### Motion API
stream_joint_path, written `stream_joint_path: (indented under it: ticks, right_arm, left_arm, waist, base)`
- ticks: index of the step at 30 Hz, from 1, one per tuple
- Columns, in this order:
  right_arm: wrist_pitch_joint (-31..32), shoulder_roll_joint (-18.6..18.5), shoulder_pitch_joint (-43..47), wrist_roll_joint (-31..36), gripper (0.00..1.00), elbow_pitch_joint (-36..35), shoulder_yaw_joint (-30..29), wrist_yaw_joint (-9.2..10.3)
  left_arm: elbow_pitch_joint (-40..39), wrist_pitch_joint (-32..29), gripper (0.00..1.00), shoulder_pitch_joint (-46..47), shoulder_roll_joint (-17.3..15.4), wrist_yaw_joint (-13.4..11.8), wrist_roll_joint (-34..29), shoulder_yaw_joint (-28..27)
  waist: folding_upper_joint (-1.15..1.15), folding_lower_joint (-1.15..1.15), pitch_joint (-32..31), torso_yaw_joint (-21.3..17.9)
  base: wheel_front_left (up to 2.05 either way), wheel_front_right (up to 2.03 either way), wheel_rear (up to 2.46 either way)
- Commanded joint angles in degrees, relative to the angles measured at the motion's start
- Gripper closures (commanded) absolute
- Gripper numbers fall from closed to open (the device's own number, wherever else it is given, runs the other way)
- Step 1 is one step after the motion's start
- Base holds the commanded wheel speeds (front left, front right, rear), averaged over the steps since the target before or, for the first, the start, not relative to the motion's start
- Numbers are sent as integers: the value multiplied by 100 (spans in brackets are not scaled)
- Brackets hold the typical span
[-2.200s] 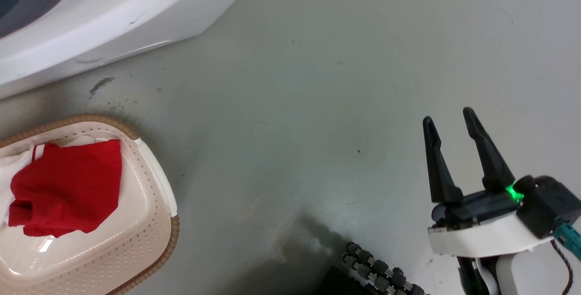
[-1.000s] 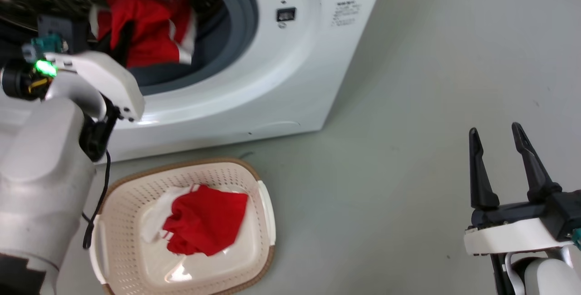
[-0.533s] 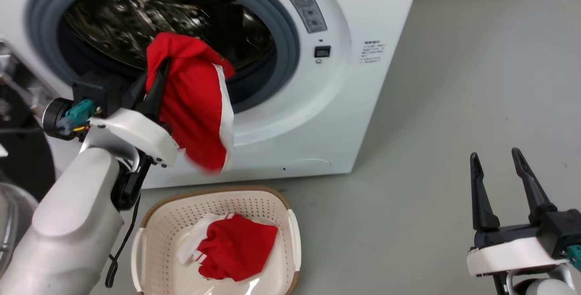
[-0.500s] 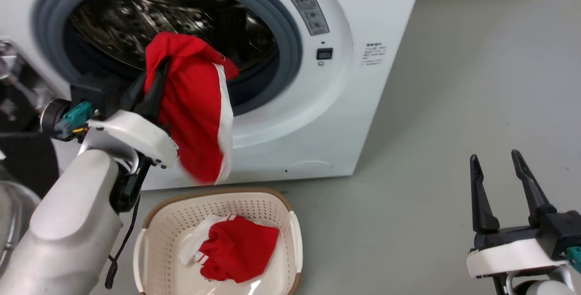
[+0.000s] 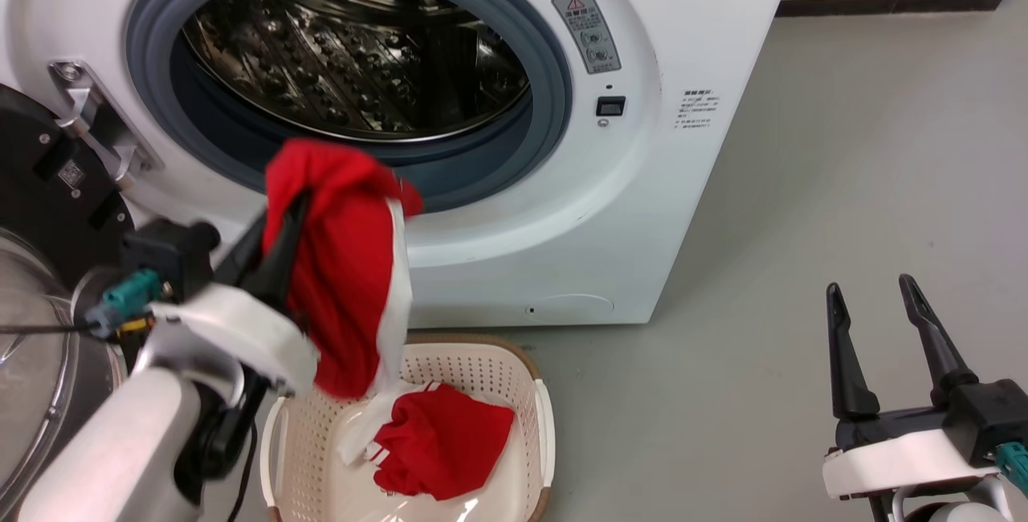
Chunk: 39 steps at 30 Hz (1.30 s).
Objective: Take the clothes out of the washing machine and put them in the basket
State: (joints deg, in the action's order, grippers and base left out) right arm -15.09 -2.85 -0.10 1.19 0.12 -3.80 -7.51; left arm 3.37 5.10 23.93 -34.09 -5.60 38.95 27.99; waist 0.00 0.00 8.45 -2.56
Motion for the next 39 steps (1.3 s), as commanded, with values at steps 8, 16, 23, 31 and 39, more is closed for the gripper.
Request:
stream_joint_path:
  ticks: [8,16,23,31,39]
  right_arm:
    - [-11,-5,-233,57,0,-102,35,4]
    - [-11,-4,-578,136,0,-155,110,4]
    - [-11,-4,-855,149,0,-268,167,4]
    - [-11,-4,-1065,185,0,-444,113,4]
    - [-11,-4,-1209,185,0,-695,-19,5]
  left_arm:
    - [482,-350,100,-533,-157,67,98,263]
    - [2143,-257,100,-123,219,529,34,624]
    - [3787,-72,100,574,674,852,-186,888]
    - [5341,116,100,1513,1093,1107,-206,971]
    - [6350,278,100,2241,1340,1187,-146,954]
  waist:
    - [0,0,562,-89]
    - [0,0,1376,-262]
    - [0,0,2153,-421]
    - [0,0,2988,-529]
    - [0,0,3678,-553]
  base:
    - [0,0,0]
    - [0,0,0]
    - [0,0,0]
    - [0,0,0]
    - [0,0,0]
